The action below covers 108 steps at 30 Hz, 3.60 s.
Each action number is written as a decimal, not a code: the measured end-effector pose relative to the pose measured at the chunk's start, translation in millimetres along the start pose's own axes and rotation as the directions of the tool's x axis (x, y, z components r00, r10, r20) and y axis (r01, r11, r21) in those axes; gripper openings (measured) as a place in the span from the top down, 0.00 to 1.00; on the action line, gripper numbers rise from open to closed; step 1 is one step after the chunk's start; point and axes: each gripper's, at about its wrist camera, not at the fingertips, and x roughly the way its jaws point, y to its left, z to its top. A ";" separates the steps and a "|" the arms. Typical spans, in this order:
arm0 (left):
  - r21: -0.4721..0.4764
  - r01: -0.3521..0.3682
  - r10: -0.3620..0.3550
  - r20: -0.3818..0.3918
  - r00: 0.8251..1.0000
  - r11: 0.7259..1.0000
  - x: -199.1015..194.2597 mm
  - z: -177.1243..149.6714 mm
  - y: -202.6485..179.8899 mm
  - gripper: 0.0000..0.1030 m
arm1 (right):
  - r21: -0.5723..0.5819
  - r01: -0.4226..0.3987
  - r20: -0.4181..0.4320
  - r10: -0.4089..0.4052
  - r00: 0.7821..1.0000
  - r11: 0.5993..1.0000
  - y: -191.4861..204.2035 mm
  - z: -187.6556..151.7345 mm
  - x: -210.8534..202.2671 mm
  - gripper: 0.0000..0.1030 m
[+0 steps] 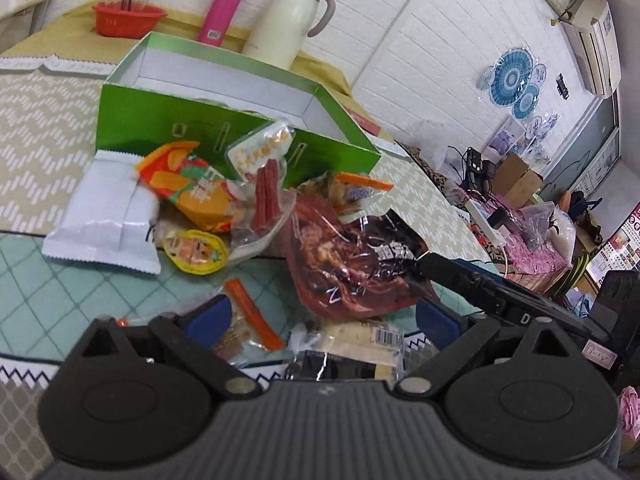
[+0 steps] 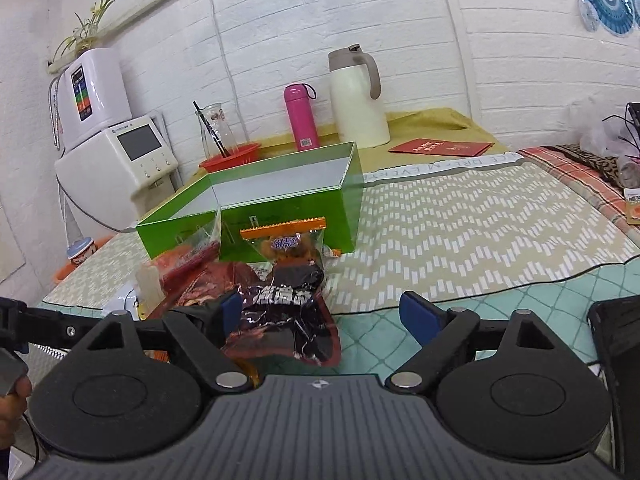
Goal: Organize snacks
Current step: 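Reach to the brown meat bag and grasp it with the left tool, then lower the brown meat bag into the green box, release, withdraw, then grasp the orange-edged brown packet with left tool while right tool grasps the cracker pack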
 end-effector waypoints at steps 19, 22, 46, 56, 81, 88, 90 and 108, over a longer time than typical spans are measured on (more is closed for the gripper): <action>0.074 -0.019 0.021 -0.037 0.999 0.997 28.4 11.7 -14.9 0.44 | -0.031 -0.032 -0.052 0.030 0.998 0.999 -11.0 -14.9 -6.5 0.41; 0.069 -0.023 0.023 0.006 1.000 0.997 17.5 17.9 -10.4 0.44 | -0.003 -0.051 -0.068 0.050 0.996 0.999 -12.5 -17.0 0.3 0.18; 0.128 0.084 -0.089 0.027 0.996 0.988 -2.3 37.8 -15.8 0.78 | -0.090 -0.052 0.000 0.052 0.999 0.995 17.8 10.1 -19.2 0.47; 0.096 -0.003 -0.013 0.166 0.986 0.995 -20.8 112.7 18.1 0.78 | -0.182 -0.129 0.043 0.139 0.989 0.975 52.0 80.9 46.0 0.47; -0.023 -0.152 0.154 0.119 0.981 0.988 65.1 183.7 111.5 0.34 | -0.191 -0.073 -0.173 0.039 0.984 0.979 73.3 100.8 200.9 0.00; -0.073 -0.195 0.204 0.151 0.967 0.978 48.1 183.4 102.4 0.10 | -0.321 -0.008 -0.062 -0.013 0.998 0.947 82.8 96.2 170.3 0.00; -0.034 -0.237 0.239 0.185 0.953 0.971 41.9 176.8 95.0 0.09 | -0.291 -0.009 -0.040 -0.003 0.999 0.957 80.2 95.9 160.4 0.00; 0.035 -0.171 0.163 0.165 0.973 0.985 -13.3 118.5 37.3 0.09 | -0.229 -0.073 0.074 0.092 0.993 0.971 79.4 71.4 44.4 0.00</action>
